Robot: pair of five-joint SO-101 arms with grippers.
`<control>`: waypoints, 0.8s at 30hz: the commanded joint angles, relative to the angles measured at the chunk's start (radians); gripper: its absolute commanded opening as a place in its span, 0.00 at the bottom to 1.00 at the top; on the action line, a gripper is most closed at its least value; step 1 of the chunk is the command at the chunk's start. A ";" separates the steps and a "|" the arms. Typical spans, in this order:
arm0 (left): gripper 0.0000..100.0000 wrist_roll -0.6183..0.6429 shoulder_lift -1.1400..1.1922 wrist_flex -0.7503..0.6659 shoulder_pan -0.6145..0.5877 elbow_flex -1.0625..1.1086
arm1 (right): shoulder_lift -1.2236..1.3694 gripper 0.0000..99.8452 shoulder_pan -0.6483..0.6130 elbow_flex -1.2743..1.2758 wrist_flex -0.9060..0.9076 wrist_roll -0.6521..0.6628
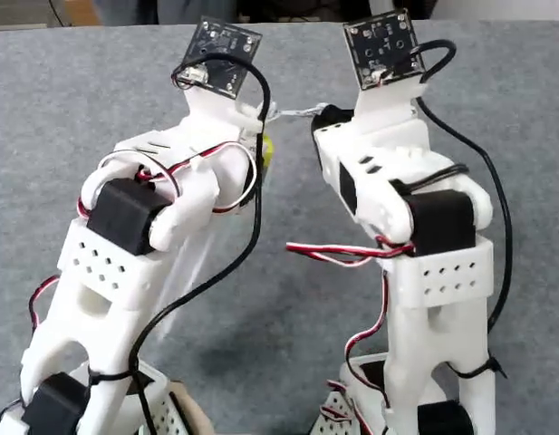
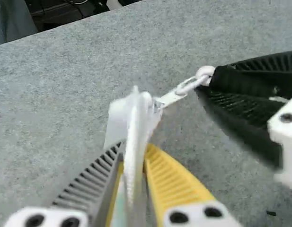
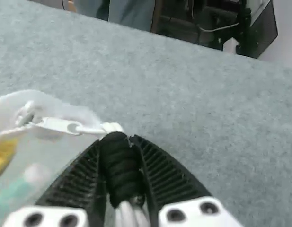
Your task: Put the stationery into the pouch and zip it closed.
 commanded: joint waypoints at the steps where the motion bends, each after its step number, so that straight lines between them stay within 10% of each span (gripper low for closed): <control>1: 0.03 0.025 -0.020 0.006 -0.088 -0.076 | 0.004 0.01 0.100 -0.001 -0.028 0.009; 24: 0.03 0.026 -0.100 0.081 -0.090 -0.188 | 0.125 0.01 0.253 0.228 -0.341 0.037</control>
